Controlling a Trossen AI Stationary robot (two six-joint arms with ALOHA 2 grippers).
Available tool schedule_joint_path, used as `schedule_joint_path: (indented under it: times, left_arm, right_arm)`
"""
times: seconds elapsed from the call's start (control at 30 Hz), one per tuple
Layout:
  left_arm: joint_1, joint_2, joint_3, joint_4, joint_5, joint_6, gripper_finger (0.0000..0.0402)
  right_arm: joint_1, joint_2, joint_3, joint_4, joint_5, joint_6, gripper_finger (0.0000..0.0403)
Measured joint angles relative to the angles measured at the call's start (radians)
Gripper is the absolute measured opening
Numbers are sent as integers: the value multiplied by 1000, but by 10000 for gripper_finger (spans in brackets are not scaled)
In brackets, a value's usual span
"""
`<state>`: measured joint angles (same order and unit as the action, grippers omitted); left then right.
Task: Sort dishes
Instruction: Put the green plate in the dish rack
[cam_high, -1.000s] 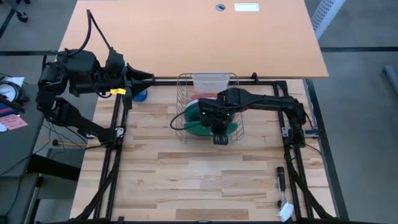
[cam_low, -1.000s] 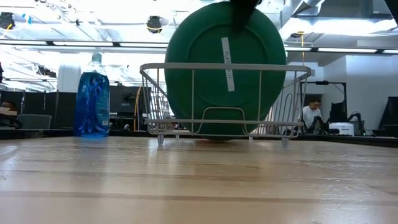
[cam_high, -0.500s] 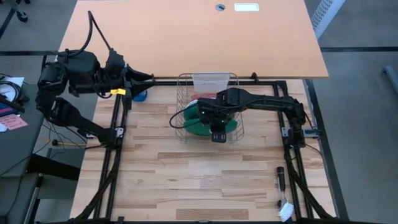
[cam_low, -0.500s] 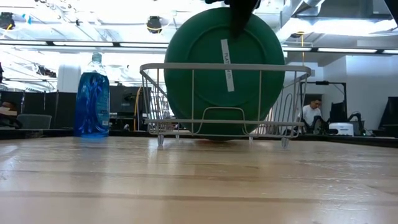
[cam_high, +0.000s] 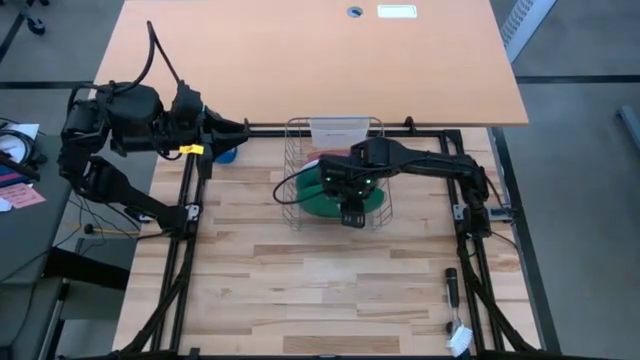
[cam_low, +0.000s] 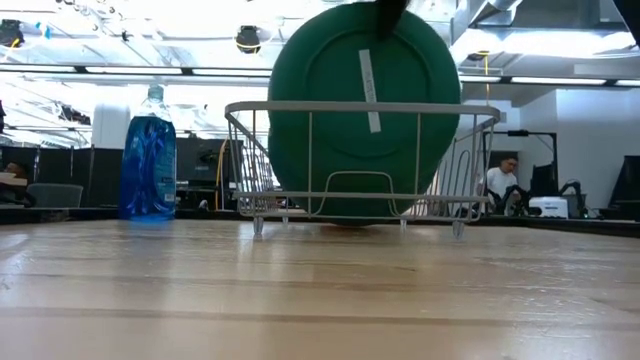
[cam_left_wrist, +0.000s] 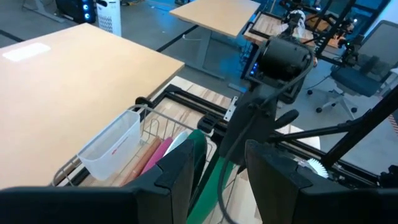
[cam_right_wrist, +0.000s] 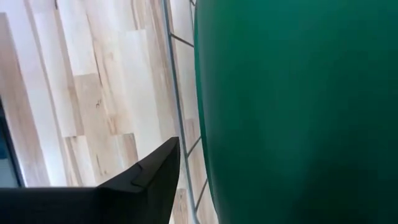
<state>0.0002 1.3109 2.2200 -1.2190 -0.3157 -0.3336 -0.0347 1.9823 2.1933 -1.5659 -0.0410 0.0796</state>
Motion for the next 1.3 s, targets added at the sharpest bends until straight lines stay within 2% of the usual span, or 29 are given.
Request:
schedule_joint_path:
  times: [0.33,0.47,0.63,0.9,1.03,1.3]
  left_arm:
    - [0,0,0,-4,0,-2,139]
    - [0,0,0,-4,1,-1,139]
    - [0,0,0,-5,37,-6,139]
    - [-13,0,0,-27,50,-23,139]
    - [-14,0,0,-27,50,-24,139]
    - [-14,0,0,-26,49,-35,139]
  right_arm:
    - [-4,-5,60,-6,0,20,219]
    - [-6,6,60,4,32,21,221]
    - [-3,29,60,12,54,26,252]
    - [29,28,112,29,172,8,314]
    - [29,23,159,35,175,7,322]
    - [28,14,163,35,178,-9,322]
